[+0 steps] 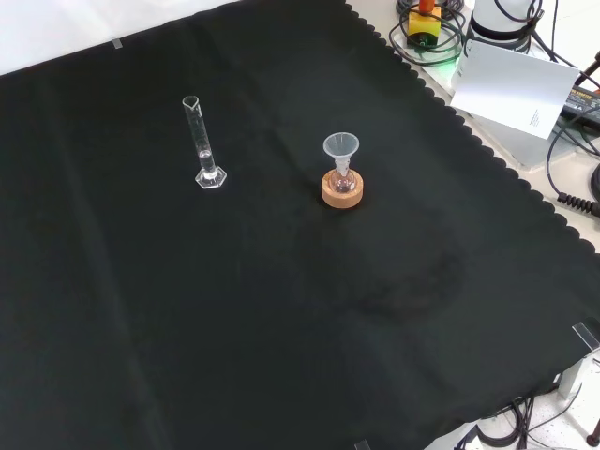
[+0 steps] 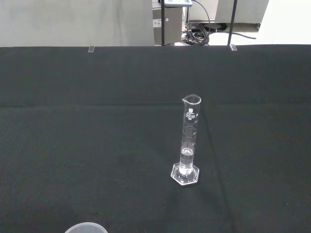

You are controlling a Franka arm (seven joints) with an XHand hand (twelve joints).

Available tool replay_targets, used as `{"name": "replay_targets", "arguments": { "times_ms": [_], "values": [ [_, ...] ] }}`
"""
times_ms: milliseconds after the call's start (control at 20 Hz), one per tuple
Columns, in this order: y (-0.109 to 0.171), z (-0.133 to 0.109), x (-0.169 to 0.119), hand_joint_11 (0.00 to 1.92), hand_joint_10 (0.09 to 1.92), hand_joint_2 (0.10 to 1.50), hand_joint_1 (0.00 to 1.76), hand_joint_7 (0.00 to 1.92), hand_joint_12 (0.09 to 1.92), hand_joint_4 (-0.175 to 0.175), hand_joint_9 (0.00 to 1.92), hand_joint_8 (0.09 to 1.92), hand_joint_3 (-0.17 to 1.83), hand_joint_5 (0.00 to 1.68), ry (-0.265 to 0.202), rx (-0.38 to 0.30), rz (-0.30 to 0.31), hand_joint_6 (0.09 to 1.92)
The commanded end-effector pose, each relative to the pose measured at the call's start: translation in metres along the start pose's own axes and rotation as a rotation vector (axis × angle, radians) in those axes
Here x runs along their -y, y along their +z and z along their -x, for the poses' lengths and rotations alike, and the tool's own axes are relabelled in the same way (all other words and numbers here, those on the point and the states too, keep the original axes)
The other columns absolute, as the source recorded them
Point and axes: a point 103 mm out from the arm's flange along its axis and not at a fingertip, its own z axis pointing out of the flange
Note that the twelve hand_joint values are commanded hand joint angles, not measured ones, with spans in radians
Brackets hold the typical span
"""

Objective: Pick up the graduated cylinder.

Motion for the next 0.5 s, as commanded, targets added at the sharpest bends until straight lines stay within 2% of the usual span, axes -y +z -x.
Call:
{"name": "replay_targets", "arguments": {
  "times_ms": [50,200,500],
  "values": [
    [-0.0003,0.0,-0.0004,0.13,0.09,1.32,0.19,0.03,1.34,-0.02,0.45,0.46,-0.02,0.21,0.001,0.009,0.009,0.09],
    [0.0007,-0.0051,-0.0001,0.11,0.09,1.39,0.04,0.0,1.34,-0.012,0.41,0.42,0.02,0.18,0.007,0.012,0.012,0.09],
    [0.0024,0.0021,-0.0094,0.11,0.09,1.4,0.03,0.0,1.35,-0.012,0.41,0.41,0.02,0.18,0.021,-0.001,0.005,0.09]
  ]
}}
